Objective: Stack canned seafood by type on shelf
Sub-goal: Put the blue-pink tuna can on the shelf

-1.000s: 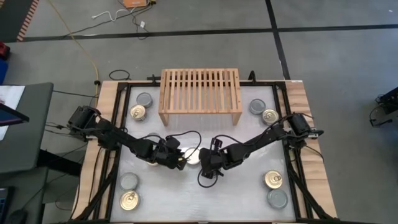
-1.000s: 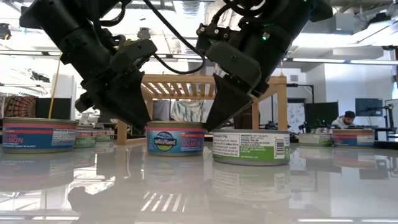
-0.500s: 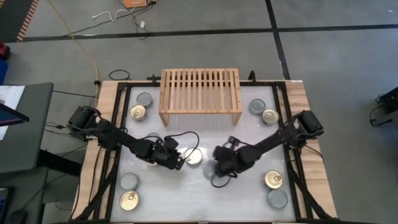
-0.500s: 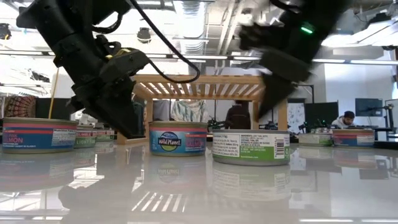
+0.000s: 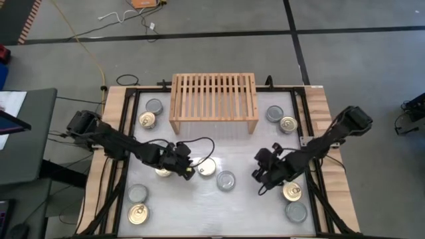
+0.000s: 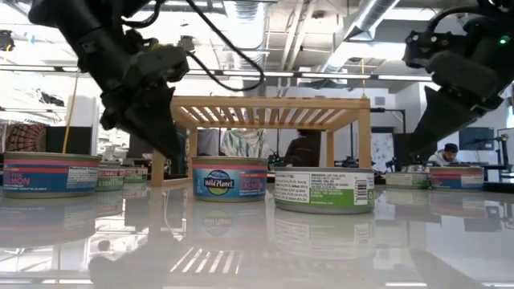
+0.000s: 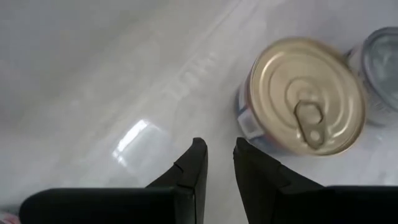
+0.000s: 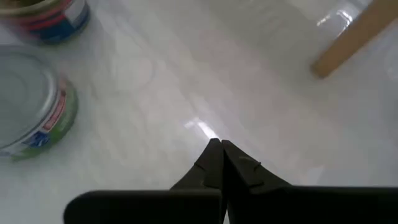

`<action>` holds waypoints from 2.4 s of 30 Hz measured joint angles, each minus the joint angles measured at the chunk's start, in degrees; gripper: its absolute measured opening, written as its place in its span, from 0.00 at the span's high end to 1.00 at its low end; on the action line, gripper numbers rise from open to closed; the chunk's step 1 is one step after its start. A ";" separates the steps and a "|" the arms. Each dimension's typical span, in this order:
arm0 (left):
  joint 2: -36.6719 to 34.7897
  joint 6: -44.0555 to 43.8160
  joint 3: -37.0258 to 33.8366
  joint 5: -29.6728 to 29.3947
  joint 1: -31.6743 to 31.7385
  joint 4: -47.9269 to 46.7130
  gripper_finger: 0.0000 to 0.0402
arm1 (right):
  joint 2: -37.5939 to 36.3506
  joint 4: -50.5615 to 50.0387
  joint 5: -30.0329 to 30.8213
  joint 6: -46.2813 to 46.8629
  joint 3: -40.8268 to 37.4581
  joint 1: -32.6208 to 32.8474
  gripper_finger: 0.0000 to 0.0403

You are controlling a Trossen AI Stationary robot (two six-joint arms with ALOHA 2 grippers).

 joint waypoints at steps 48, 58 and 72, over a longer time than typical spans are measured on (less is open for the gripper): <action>-7.58 13.50 0.00 11.74 4.41 -3.66 0.83 | -5.58 28.38 -8.69 -30.67 -5.12 -11.01 0.95; -22.68 13.16 0.00 12.31 4.34 -6.98 0.83 | -5.58 27.89 -8.99 -18.20 0.69 -11.20 0.95; -24.26 6.93 0.00 14.44 4.32 -7.24 0.83 | -4.43 18.33 -17.05 -4.31 11.52 -17.79 0.95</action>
